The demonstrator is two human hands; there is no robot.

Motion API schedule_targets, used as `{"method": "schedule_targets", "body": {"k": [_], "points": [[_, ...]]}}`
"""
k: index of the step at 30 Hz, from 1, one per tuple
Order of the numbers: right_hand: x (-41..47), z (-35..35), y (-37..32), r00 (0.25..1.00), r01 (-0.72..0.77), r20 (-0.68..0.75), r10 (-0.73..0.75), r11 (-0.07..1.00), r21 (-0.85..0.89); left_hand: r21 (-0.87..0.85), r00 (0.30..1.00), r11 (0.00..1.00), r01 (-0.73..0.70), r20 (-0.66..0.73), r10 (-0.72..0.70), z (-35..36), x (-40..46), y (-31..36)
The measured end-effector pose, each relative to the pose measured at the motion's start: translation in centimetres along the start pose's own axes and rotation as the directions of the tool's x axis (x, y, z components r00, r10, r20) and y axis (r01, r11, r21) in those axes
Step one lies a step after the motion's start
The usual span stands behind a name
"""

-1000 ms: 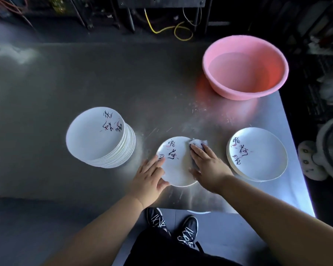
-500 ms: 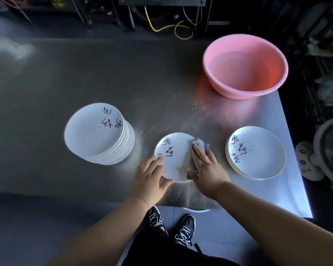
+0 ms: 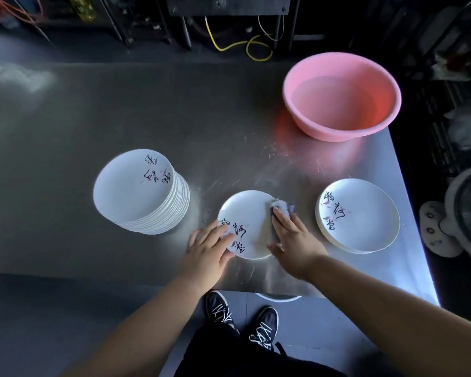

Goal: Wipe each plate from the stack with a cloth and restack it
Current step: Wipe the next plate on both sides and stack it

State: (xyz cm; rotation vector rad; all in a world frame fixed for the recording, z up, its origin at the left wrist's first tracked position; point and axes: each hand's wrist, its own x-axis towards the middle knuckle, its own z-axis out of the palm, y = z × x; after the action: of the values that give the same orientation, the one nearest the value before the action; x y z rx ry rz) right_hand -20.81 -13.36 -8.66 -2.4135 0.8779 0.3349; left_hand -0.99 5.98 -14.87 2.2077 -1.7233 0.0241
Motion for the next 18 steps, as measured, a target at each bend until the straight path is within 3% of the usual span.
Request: {"method": "schedule_targets", "body": {"k": [6,14,18], "points": [[-3.9,3.4,-2.7,0.993,-0.044,0.105,0.054,0.995,-0.088,-0.076,0.997,0.997,0.014,-0.069,-0.019,0.8,-0.1,0.5],[-0.1,0.9,0.0,0.999,-0.024,-0.040,0.024,1.000,0.015,-0.050,0.992,0.991,0.122,-0.021,-0.123,-0.1,0.7,2.9],[-3.3,3.7,-1.6,0.995,-0.027,0.094,0.033,0.997,-0.068,-0.045,0.981,0.981,0.190,0.034,-0.189,-0.6,1.5,4.8]]}}
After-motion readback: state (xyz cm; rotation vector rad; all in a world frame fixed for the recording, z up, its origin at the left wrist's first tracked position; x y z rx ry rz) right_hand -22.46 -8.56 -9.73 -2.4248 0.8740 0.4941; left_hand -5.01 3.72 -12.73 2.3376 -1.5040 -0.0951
